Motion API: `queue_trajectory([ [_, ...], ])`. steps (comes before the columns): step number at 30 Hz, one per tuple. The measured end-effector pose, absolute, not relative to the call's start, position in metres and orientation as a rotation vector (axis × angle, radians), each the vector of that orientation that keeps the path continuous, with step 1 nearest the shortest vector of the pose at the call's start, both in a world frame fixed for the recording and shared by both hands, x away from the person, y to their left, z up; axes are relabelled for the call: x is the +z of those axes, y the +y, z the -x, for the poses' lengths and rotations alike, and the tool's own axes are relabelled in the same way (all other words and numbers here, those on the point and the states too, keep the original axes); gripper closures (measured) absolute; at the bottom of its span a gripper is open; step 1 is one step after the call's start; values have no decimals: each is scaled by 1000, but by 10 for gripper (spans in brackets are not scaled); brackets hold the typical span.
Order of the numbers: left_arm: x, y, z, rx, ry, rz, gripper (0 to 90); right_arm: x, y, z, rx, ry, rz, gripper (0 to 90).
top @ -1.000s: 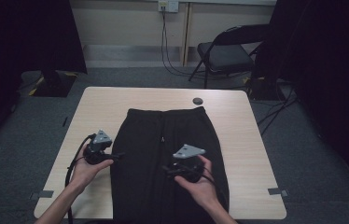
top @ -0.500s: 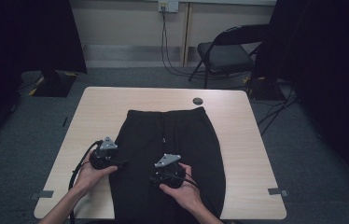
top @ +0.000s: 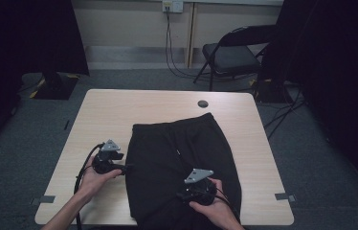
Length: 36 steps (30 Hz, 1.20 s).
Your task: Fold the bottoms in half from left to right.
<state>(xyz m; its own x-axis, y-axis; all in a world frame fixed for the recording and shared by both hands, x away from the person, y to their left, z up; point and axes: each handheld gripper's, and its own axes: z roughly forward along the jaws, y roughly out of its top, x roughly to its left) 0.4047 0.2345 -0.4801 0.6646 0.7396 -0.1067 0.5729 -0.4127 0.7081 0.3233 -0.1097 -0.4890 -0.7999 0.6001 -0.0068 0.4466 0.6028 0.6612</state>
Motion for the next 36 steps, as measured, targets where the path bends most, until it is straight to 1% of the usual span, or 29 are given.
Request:
queue_trajectory([
  [2,-482,231,-408,303,992,-2136,336,-487,-115,-319,956,2606,-880,328],
  [4,-485,226,-410,304,970,-2175,330,-486,-116,-317,937,2610,-885,343],
  [7,-488,221,-409,306,951,-2207,346,-474,-112,-314,992,2570,-898,350],
  [8,-488,221,-409,308,953,-2212,346,-464,-107,-312,1016,2544,-893,350],
  [9,-490,219,-408,342,952,-2218,346,-459,-104,-311,1035,2538,-885,354],
  [10,-490,220,-408,352,945,-2223,340,-449,-96,-309,1064,2531,-872,371],
  [12,-491,221,-409,354,958,-2211,325,-438,-82,-304,1087,2540,-832,383],
  [14,-492,223,-410,367,967,-2210,276,-429,-62,-300,1142,2565,-797,418],
  [15,-493,224,-410,367,967,-2206,273,-428,-51,-298,1152,2584,-758,438],
  [17,-493,224,-410,370,967,-2207,273,-432,-28,-296,1162,2631,-712,453],
  [19,-493,224,-409,372,969,-2203,271,-441,-6,-295,1137,2682,-663,494],
  [21,-493,224,-409,378,969,-2201,270,-453,13,-295,1124,2715,-646,514],
  [23,-493,224,-409,377,974,-2197,265,-461,24,-297,1122,2740,-640,516],
  [24,-494,224,-410,378,973,-2196,265,-465,29,-297,1124,2750,-648,512],
  [28,-494,224,-410,381,980,-2192,260,-477,43,-298,1084,2769,-597,434],
  [32,-494,224,-410,379,982,-2188,260,-486,51,-295,1051,2772,-576,374],
  [35,-494,224,-410,382,983,-2189,260,-490,52,-293,1056,2731,-572,385],
  [36,-494,224,-410,382,982,-2191,260,-490,51,-293,1050,2729,-581,425],
])
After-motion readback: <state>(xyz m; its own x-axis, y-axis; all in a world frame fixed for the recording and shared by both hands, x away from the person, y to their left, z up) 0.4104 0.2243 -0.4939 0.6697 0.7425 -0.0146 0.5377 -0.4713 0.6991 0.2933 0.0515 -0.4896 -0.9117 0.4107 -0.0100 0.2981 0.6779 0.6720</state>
